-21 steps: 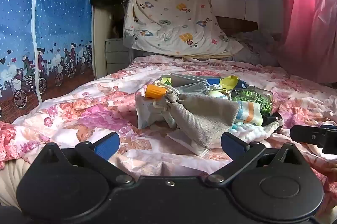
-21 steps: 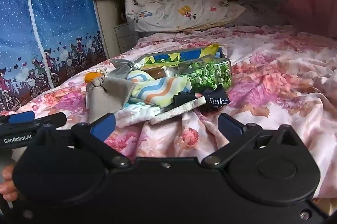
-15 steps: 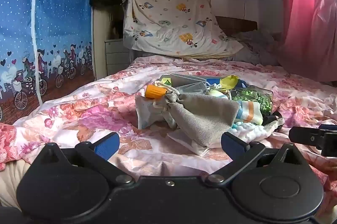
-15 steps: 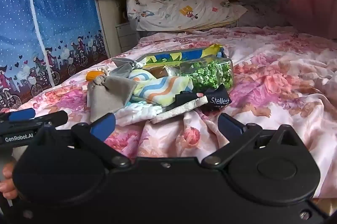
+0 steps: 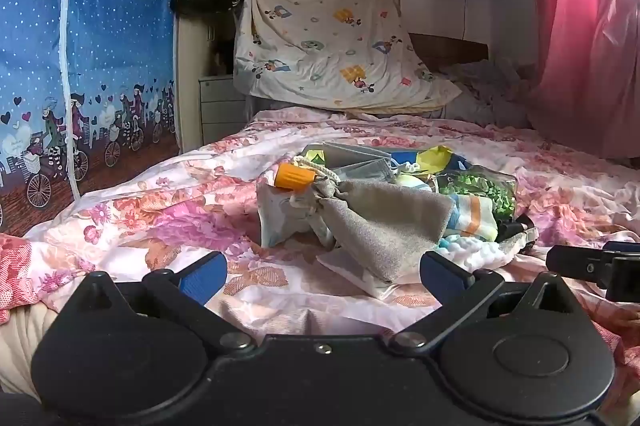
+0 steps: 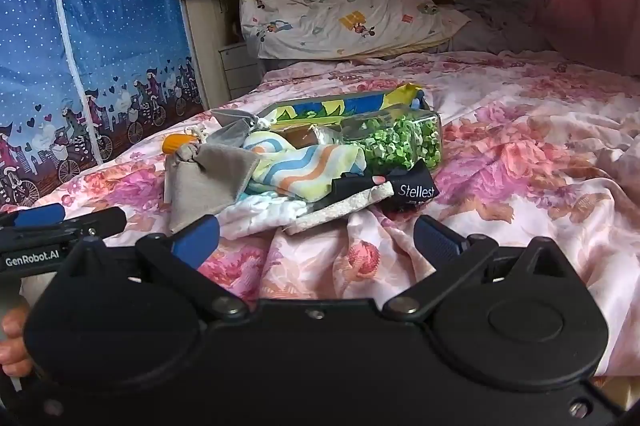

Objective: Organize soft objects

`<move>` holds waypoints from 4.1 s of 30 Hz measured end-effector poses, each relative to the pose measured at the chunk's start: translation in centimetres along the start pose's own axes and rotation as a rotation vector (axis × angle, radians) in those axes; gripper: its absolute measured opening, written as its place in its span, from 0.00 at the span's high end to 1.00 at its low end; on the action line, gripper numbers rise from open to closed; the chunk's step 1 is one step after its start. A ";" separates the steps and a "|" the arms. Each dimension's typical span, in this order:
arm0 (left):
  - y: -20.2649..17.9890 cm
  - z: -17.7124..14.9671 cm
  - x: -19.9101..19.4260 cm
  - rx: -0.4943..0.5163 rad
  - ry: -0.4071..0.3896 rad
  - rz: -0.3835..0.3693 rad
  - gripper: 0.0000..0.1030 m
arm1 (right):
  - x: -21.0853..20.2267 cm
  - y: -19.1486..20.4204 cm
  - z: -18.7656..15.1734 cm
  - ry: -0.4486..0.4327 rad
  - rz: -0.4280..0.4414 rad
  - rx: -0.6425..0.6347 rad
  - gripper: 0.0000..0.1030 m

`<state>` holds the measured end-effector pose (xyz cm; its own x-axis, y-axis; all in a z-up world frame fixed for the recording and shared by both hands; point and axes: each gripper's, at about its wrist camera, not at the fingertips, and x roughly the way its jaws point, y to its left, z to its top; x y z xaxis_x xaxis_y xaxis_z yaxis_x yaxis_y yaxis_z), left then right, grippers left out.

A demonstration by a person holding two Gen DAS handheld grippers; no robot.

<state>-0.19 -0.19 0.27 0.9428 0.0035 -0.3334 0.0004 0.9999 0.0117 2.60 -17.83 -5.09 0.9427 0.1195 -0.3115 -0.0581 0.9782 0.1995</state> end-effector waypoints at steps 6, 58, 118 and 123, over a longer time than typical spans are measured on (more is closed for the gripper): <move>-0.1 0.1 0.0 -0.001 -0.001 0.001 0.01 | 0.1 -0.1 -0.1 0.003 0.002 0.001 0.00; -0.2 0.0 -0.2 0.004 -0.008 0.002 0.01 | 0.0 -0.1 -0.1 0.000 0.002 0.004 0.00; 3.8 3.3 14.3 -0.191 0.210 -0.335 0.60 | 16.0 0.0 7.9 0.204 0.152 -0.209 0.26; 4.1 3.1 14.3 -0.239 0.216 -0.353 0.72 | 16.4 1.1 7.0 0.212 0.174 -0.237 0.33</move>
<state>14.29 3.97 -1.54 0.8081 -0.3598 -0.4664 0.2074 0.9149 -0.3463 20.35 -15.99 -3.46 0.8242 0.2960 -0.4827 -0.3096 0.9494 0.0536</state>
